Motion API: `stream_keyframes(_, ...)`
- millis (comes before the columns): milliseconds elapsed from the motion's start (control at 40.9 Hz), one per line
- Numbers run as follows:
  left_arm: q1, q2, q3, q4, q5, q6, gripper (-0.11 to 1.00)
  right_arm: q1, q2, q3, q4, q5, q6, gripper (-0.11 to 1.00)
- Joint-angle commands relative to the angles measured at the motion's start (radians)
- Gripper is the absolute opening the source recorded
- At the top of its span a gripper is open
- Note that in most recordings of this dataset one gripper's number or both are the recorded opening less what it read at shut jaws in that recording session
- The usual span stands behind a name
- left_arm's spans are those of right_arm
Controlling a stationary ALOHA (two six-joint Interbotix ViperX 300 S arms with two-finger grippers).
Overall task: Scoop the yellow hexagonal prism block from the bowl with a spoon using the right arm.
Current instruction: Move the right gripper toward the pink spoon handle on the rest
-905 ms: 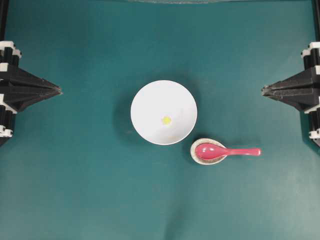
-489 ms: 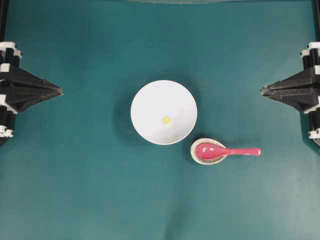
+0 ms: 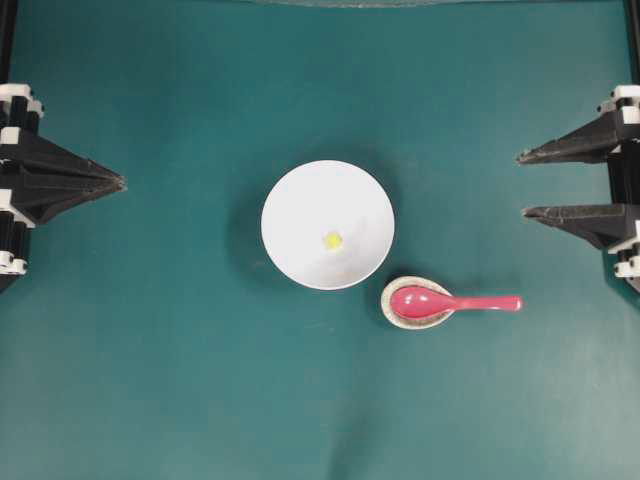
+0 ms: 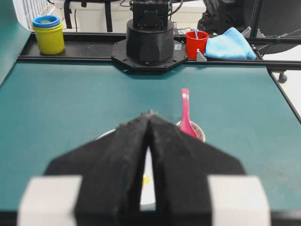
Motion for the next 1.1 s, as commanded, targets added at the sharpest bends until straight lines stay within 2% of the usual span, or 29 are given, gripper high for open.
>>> stream_keyframes(0, 0.003, 0.008, -0.028, 0.003, -0.005, -0.002, 0.01, 0.005, 0.015, -0.017, 0.006, -0.012, 0.005, 0.62)
stream_keyframes(147, 0.002, 0.008, -0.028, 0.003, -0.005, 0.006, 0.01, 0.031, 0.058, -0.008, 0.009, -0.040, 0.020, 0.61)
stream_keyframes(391, 0.002, 0.008, -0.028, 0.003, -0.005, 0.014, 0.01, 0.074, 0.201, 0.020, 0.035, -0.160, 0.031, 0.61)
stream_keyframes(562, 0.002, 0.008, -0.028, 0.003, -0.003, 0.012, 0.01, 0.078, 0.322, 0.041, 0.089, -0.227, 0.032, 0.61)
stream_keyframes(758, 0.003, 0.008, -0.028, 0.003, 0.002, 0.014, 0.01, 0.121, 0.437, 0.066, 0.140, -0.319, 0.032, 0.61)
stream_keyframes(905, 0.002, 0.008, -0.028, 0.003, 0.006, 0.014, 0.01, 0.181, 0.520, 0.103, 0.198, -0.425, 0.032, 0.61)
stream_keyframes(1076, 0.002, 0.008, -0.028, 0.003, 0.012, 0.015, 0.01, 0.258, 0.607, 0.141, 0.293, -0.543, 0.031, 0.61)
